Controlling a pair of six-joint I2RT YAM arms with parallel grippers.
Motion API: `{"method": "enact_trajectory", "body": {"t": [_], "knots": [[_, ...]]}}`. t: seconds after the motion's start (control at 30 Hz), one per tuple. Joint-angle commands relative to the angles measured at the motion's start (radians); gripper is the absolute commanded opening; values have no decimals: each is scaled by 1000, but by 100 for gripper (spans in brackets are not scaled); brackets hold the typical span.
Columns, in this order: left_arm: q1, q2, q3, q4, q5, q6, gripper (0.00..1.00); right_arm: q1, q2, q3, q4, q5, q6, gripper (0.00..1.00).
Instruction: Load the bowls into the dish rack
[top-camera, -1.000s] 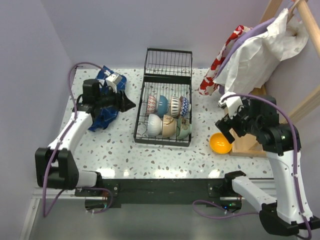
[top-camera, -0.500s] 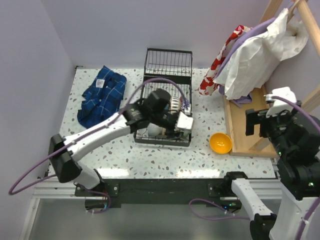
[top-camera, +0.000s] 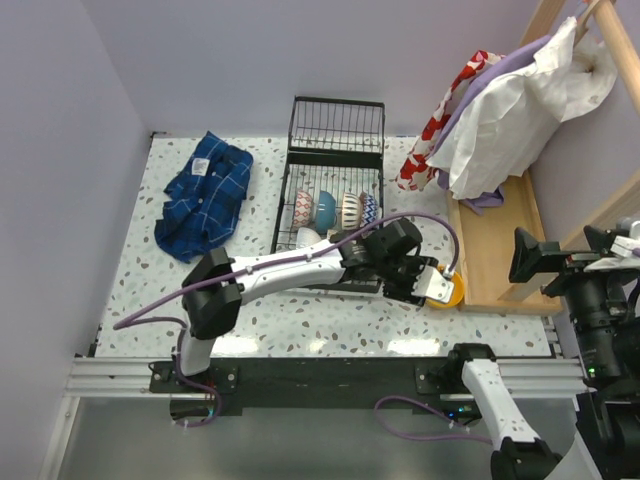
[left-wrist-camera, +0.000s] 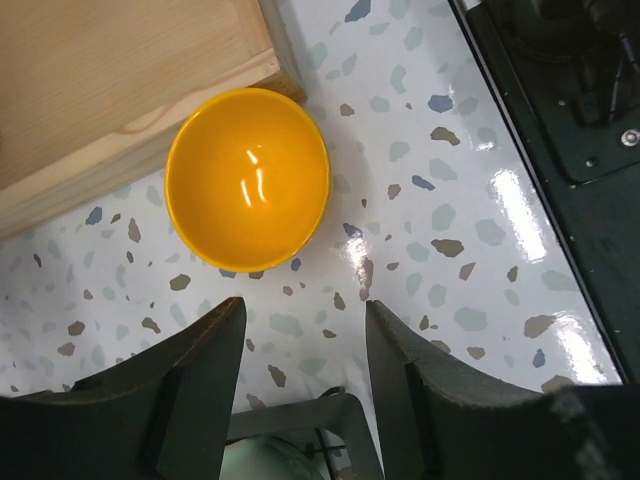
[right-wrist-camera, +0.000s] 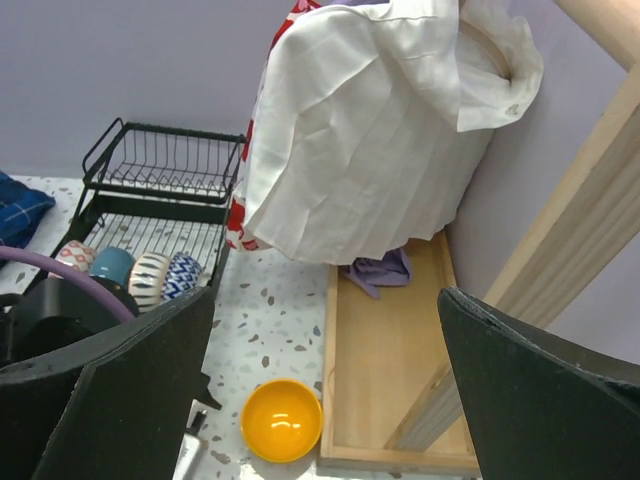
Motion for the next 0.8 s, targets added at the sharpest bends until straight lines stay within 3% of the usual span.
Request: {"method": "enact_trajectory", "body": {"t": [0.0, 0.37, 0.77], "knots": [[-2, 64, 74, 27, -23, 71, 55, -9, -14, -36, 30, -37, 7, 99], [-8, 242, 235, -9, 4, 67, 53, -46, -1, -61, 15, -42, -7, 99], [-54, 314, 249, -7, -40, 113, 52, -79, -28, -130, 13, -53, 4, 99]]}}
